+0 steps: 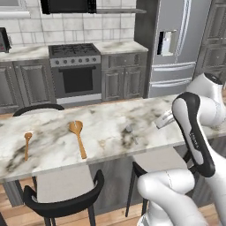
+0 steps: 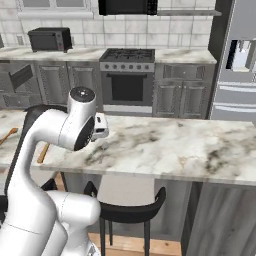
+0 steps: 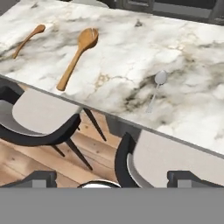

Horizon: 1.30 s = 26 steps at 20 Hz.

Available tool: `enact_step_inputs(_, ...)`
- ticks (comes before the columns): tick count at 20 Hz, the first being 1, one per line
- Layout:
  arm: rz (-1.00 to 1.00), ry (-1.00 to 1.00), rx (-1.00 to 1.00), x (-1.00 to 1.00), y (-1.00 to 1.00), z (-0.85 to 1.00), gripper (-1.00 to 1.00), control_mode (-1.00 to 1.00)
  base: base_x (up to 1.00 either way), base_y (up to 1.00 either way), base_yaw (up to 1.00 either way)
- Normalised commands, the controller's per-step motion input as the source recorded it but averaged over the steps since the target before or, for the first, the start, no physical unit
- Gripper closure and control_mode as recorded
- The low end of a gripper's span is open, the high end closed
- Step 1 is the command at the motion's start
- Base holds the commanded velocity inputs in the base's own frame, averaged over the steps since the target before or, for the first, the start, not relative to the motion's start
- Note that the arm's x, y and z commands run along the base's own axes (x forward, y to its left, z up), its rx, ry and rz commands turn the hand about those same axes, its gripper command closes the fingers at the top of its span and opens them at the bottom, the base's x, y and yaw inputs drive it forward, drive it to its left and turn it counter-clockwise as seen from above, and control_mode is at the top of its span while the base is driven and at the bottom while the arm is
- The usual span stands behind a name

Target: Pick up the metallic utensils from the counter and place them in the open drawer. Make sure not to pick up any wooden utensils.

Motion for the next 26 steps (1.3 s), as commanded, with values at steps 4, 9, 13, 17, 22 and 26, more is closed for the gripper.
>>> enact_step_inputs(4,0.10,0.15,0.00,0.78,0.00,0.00,-1.00,-1.00,0.00,0.00,0.00)
enact_step_inputs(9,0.01,0.12,0.00,0.62,0.00,0.00,-1.00,-1.00,0.00,0.00,0.00)
enact_step_inputs(13,-0.04,0.43,-0.03,0.93,0.00,0.00,-1.00,-1.00,0.00,0.00,0.00)
enact_step_inputs(17,-0.16,0.28,-0.10,0.55,0.14,-0.06,-1.00,-1.00,0.00,0.00,0.00)
enact_step_inputs(22,-0.17,0.01,-0.15,0.31,0.02,-0.50,-1.00,-1.00,0.00,0.00,0.00)
enact_step_inputs(26,-0.17,-0.09,-0.09,0.07,0.00,-0.43,-1.00,-1.00,0.00,0.00,0.00)
